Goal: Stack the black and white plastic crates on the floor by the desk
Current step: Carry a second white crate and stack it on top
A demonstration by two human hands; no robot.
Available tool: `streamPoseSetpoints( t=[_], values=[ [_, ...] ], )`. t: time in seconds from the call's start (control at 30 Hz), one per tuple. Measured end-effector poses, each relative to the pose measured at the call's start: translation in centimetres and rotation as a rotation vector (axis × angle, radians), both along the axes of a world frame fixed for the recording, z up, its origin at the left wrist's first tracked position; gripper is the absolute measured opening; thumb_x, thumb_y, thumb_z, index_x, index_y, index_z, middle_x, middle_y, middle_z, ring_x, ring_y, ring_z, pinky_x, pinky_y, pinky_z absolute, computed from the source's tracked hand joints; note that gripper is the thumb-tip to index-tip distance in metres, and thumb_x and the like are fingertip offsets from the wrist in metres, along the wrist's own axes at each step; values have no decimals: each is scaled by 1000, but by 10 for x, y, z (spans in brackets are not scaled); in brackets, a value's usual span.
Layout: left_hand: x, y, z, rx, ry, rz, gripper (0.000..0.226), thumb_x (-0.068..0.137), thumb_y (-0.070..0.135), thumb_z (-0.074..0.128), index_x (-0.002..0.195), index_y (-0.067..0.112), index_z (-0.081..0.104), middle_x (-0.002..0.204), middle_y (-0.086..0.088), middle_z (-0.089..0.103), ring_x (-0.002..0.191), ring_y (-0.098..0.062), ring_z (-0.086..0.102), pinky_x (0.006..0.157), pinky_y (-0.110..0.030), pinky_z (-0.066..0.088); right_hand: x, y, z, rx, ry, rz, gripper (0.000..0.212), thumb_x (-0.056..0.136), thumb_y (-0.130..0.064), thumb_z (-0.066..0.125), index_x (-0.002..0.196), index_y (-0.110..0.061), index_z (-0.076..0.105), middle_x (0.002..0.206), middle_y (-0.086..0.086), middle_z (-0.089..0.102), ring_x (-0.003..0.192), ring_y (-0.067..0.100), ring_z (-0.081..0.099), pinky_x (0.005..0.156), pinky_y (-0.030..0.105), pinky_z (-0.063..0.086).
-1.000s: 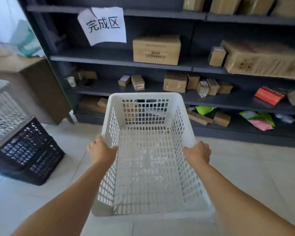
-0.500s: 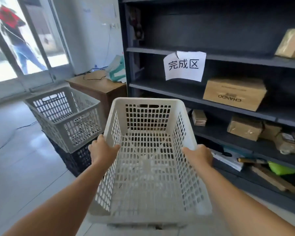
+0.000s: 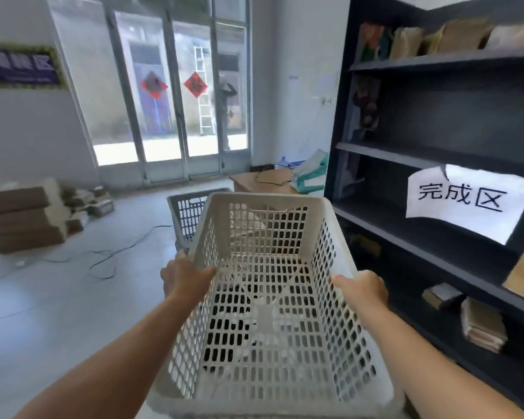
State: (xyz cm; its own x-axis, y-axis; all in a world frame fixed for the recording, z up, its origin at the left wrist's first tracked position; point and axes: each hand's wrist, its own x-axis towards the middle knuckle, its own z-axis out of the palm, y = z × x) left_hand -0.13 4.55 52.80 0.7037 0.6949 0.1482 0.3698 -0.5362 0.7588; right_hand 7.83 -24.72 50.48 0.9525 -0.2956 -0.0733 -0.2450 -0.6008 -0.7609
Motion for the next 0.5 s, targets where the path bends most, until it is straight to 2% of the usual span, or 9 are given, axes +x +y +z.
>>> streamPoseSetpoints(
  t=[0.13, 0.27, 0.33, 0.4, 0.5],
  values=[
    [11, 11, 17, 30, -8, 93, 75, 73, 36, 77, 133, 4, 44, 106, -19, 62, 104, -34, 53, 82, -43, 53, 41, 18, 20, 10, -35, 102, 59, 61, -54, 60, 95, -6, 62, 102, 18, 67, 93, 36, 66, 68, 36, 52],
    [29, 29, 32, 27, -34, 118, 74, 71, 39, 78, 126, 2, 46, 101, -17, 62, 99, -34, 56, 79, -40, 53, 77, 41, 35, 38, -65, 143, 62, 66, -47, 65, 110, -3, 63, 109, 18, 64, 96, 38, 62, 69, 35, 48],
    [42, 42, 37, 25, -47, 123, 73, 70, 41, 78, 123, 2, 47, 97, -15, 61, 94, -33, 59, 77, -41, 55, 96, 54, 39, 49, -63, 163, 61, 66, -45, 66, 106, 1, 64, 108, 21, 65, 98, 37, 62, 65, 32, 42],
    [57, 55, 43, 31, -41, 140, 68, 72, 39, 77, 121, 1, 47, 99, -16, 61, 97, -33, 57, 77, -39, 54, 114, 69, 45, 52, -75, 170, 54, 66, -42, 67, 98, 2, 65, 101, 20, 66, 92, 36, 63, 63, 33, 43],
    [81, 75, 54, 33, -53, 166, 68, 73, 37, 75, 124, 1, 46, 105, -19, 59, 103, -36, 52, 84, -44, 52, 141, 94, 55, 46, -98, 174, 46, 72, -40, 68, 95, 0, 64, 98, 18, 64, 88, 35, 62, 64, 32, 42]
  ],
)
